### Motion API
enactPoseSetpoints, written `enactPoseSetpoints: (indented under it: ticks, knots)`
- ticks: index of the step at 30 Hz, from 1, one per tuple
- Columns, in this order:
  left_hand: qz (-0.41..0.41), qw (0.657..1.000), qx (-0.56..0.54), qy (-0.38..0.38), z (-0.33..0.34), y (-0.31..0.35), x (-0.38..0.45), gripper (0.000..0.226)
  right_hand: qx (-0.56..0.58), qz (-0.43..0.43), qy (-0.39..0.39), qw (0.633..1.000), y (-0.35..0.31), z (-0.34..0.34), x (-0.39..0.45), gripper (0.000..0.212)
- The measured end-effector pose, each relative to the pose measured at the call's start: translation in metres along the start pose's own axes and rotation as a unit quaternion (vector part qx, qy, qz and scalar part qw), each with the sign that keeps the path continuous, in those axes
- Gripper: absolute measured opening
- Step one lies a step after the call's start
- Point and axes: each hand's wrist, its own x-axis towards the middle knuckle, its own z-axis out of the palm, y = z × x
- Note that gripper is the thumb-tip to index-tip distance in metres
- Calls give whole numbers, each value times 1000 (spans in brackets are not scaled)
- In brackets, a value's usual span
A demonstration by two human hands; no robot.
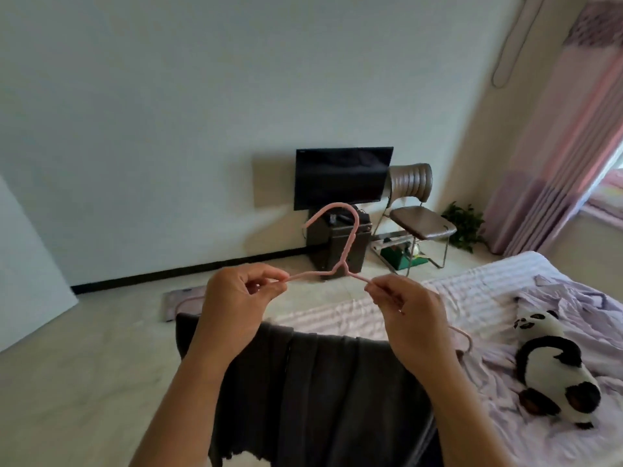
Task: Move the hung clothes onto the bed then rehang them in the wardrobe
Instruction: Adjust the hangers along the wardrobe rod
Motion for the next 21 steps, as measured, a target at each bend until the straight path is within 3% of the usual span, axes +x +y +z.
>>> enactPoseSetpoints:
  ticks: [4,12,21]
  knots:
    - [-22,997,14,67,-75,-17,-31,16,15,-75,-36,996,-56,44,-5,5]
    - [-86,977,38,193,-232,-37,-129,16,74,-147,-142,976,-190,136,-52,11]
    - [-132,936,99,310,-390,-53,-251,15,139,-254,-227,930,-348,216,-123,8]
